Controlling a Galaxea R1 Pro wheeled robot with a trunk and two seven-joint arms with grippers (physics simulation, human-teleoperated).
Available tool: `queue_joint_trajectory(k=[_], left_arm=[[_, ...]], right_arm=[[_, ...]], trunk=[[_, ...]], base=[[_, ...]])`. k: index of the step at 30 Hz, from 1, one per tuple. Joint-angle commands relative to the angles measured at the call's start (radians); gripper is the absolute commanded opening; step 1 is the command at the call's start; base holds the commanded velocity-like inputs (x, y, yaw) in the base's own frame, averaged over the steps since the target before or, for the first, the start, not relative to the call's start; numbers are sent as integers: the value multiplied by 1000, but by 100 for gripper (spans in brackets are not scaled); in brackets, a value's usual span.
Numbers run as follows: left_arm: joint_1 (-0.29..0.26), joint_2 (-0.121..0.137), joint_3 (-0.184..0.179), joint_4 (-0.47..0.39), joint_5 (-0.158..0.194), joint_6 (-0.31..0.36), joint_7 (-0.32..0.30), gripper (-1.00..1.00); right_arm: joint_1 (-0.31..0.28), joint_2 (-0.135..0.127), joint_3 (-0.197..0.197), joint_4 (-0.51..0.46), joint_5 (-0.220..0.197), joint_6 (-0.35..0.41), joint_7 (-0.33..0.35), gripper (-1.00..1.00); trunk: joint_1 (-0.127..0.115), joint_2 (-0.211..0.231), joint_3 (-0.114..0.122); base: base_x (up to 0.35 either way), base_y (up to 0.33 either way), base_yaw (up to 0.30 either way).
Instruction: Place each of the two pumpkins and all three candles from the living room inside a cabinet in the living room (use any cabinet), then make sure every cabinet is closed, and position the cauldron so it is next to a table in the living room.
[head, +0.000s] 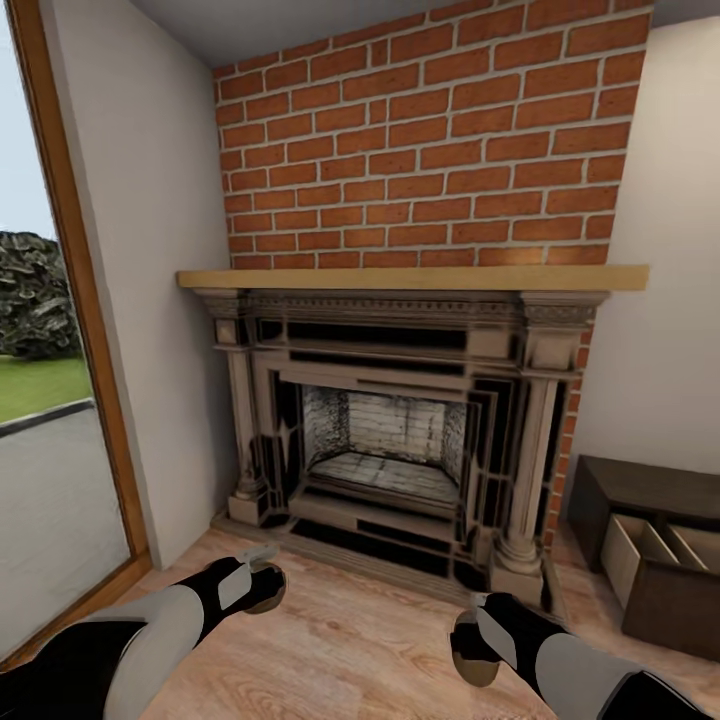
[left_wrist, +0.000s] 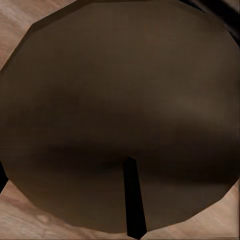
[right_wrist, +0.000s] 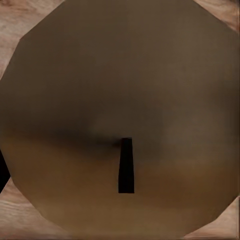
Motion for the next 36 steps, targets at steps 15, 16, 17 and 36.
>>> queue_joint_trajectory(k=[15, 16, 17, 36], left_arm=[[-1, -1, 1, 2, 6, 2, 3, -100], [-1, -1, 1, 2, 6, 3, 3, -100], [-1, -1, 1, 2, 6, 3, 3, -100], [130, -5, -1, 2, 5, 4, 5, -100]], right_arm=[[0, -1, 7, -4, -9, 6, -8, -100], [0, -1, 7, -4, -9, 6, -8, -100], [0, -1, 7, -4, -9, 6, -8, -100], [5, 1, 9, 12, -8, 1, -8, -100]], trunk=[[0, -1, -1], [0, -1, -1], [0, -1, -2], [0, -1, -21]], base=[[0, 0, -297], [0, 0, -296], [0, 0, -296], [39, -16, -223]])
